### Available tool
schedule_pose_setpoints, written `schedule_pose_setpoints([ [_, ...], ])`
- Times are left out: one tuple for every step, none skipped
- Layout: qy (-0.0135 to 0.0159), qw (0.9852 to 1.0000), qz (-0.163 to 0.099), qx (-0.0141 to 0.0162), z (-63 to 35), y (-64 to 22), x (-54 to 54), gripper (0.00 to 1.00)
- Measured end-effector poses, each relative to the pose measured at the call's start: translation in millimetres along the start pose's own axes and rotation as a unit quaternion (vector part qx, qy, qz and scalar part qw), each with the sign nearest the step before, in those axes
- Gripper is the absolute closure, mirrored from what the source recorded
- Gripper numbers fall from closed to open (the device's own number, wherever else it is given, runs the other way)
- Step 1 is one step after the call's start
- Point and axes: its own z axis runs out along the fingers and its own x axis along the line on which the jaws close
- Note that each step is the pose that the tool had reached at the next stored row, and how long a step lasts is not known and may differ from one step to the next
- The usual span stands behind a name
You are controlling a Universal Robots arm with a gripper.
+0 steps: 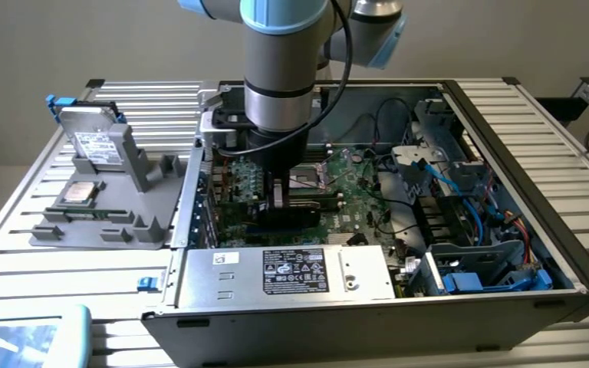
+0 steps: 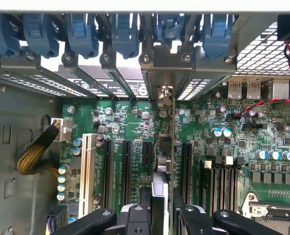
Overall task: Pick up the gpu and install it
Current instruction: 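Insert the gpu into the slot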
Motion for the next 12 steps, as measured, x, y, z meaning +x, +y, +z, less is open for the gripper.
schedule_pose_setpoints([
  [0.0000, 1.0000, 0.000, 0.0000, 0.1, 0.0, 0.0, 0.73],
  [0.0000, 1.0000, 0.000, 0.0000, 0.1, 0.0, 0.1, 0.73],
  [0.0001, 1.0000, 0.000, 0.0000, 0.1, 0.0, 0.1, 0.73],
  [0.0001, 1.0000, 0.000, 0.0000, 0.2, 0.0, 0.1, 0.73],
  [0.0001, 1.0000, 0.000, 0.0000, 0.2, 0.1, 0.1, 0.73],
  [0.0001, 1.0000, 0.000, 0.0000, 0.3, 0.1, 0.2, 0.73],
  [0.0001, 1.0000, -0.001, 0.0000, 0.4, 0.1, 0.2, 0.73],
  [0.0001, 1.0000, -0.001, 0.0000, 0.5, 0.1, 0.2, 0.73],
  [0.0002, 1.0000, -0.001, 0.0000, 0.6, 0.1, 0.2, 0.73],
  [0.0001, 1.0000, -0.001, 0.0000, 0.7, 0.1, 0.2, 0.73],
  [0.0001, 1.0000, -0.001, 0.0000, 0.9, 0.1, 0.2, 0.73],
  [0.0001, 1.0000, -0.001, 0.0000, 0.9, 0.1, 0.2, 0.73],
])
